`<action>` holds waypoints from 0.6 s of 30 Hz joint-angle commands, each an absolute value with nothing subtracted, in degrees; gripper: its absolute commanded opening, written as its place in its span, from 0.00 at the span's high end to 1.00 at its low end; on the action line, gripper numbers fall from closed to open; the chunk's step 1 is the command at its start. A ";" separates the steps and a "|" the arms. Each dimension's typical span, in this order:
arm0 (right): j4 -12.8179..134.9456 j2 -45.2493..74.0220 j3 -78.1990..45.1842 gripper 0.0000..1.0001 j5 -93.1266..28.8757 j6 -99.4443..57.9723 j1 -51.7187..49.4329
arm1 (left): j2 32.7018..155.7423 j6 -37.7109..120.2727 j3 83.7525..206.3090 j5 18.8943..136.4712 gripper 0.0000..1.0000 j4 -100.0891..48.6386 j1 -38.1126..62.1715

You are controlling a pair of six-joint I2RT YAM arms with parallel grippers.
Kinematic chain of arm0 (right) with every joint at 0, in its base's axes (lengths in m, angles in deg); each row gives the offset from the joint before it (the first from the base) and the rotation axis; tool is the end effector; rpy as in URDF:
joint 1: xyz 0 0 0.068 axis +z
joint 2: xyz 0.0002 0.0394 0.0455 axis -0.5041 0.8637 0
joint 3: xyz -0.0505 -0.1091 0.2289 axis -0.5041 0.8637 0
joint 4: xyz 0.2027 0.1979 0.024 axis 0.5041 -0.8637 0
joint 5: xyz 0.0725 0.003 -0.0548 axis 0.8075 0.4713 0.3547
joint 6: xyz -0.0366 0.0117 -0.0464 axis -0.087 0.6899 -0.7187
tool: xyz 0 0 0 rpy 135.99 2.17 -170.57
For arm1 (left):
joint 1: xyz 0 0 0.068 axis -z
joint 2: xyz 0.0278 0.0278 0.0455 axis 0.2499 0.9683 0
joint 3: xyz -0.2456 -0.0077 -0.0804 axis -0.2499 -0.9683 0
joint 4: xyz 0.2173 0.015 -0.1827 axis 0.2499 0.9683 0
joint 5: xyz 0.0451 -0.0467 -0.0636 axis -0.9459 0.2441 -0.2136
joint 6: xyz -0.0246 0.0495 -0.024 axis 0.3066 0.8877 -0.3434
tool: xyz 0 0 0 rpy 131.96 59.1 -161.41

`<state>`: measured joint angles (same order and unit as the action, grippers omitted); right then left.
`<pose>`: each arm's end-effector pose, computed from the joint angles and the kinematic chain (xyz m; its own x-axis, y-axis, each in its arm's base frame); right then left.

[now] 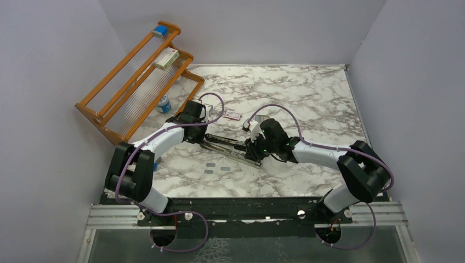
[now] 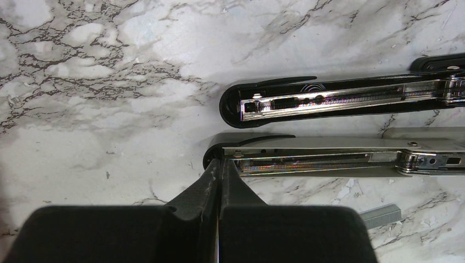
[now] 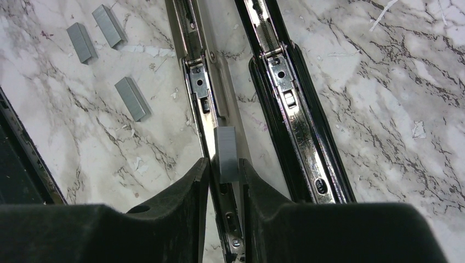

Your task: Load the staples into the stapler

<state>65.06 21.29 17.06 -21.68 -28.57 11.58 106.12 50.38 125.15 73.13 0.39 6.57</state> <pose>0.2347 0.2288 0.1323 -0.4890 -0.4607 -0.7407 -0.8135 0.5473 0.1966 0.3015 -0.1192 0.1555 -0.8163 0.2677 -0.5118 0.3544 0.9319 -0.0778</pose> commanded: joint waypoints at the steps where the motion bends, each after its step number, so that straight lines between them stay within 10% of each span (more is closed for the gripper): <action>1: 63.46 21.81 15.93 0.73 -20.74 -28.87 10.86 | 106.00 50.92 126.31 72.67 1.00 0.36 6.19; 18: 63.17 19.97 14.69 0.83 -18.91 -29.20 10.60 | 106.18 51.05 126.48 72.34 1.00 0.37 6.25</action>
<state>63.46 21.31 16.23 -20.57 -28.61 10.88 106.12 50.42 125.15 73.06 0.39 6.57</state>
